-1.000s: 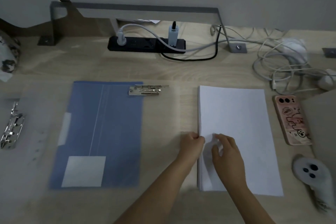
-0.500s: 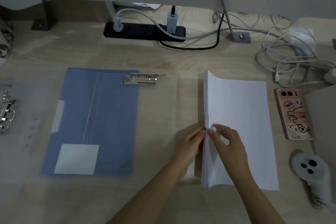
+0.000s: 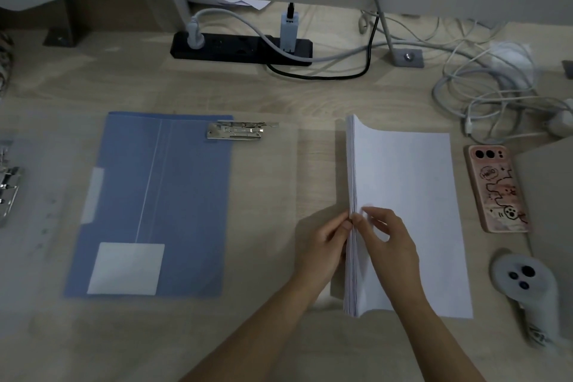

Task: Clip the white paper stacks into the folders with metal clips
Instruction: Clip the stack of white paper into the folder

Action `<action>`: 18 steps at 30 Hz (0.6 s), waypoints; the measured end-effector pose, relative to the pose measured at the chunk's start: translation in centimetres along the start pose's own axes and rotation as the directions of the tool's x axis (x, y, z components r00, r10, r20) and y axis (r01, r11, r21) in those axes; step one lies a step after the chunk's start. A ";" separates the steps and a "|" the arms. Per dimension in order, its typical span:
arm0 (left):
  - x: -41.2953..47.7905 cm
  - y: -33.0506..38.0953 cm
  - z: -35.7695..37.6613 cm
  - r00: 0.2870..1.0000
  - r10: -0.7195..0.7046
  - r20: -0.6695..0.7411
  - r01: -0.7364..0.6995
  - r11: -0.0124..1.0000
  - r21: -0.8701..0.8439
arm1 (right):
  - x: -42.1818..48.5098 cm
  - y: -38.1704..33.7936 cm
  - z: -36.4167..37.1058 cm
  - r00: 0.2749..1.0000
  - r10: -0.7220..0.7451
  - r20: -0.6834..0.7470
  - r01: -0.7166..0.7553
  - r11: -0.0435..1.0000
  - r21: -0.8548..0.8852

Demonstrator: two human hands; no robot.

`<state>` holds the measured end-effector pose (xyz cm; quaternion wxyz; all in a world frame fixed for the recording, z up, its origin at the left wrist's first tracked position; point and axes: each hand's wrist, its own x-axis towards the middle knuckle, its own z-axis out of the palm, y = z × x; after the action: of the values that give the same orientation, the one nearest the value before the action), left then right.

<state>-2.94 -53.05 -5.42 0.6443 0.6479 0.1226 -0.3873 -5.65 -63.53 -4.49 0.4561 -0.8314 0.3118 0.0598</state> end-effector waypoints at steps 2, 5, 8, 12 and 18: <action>0.0 -0.1 0.0 1.000 0.006 -0.010 -0.006 1.000 0.001 | -0.1 0.0 0.1 1.000 -0.006 -0.013 0.006 1.000 -0.010; 0.1 -0.3 -0.1 1.000 0.017 -0.016 -0.017 1.000 0.016 | -0.1 0.0 0.3 0.999 -0.019 -0.033 0.018 0.999 -0.039; 0.1 -0.3 -0.1 1.000 0.019 -0.011 -0.019 0.999 0.026 | -0.1 0.0 0.5 0.999 -0.029 -0.044 0.026 0.998 -0.064; 0.3 -0.4 -0.1 1.000 0.025 -0.017 -0.024 1.000 0.018 | -0.1 0.0 0.7 0.997 -0.044 -0.056 0.038 0.994 -0.101; 0.7 -0.9 -0.2 0.999 0.015 -0.046 -0.013 0.999 0.042 | -0.1 0.1 1.0 0.996 -0.070 -0.062 0.058 0.983 -0.175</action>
<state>-3.01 -52.92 -6.57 0.6301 0.6710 0.1250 -0.3703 -5.56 -62.71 -5.12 0.3730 -0.8790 0.2939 0.0439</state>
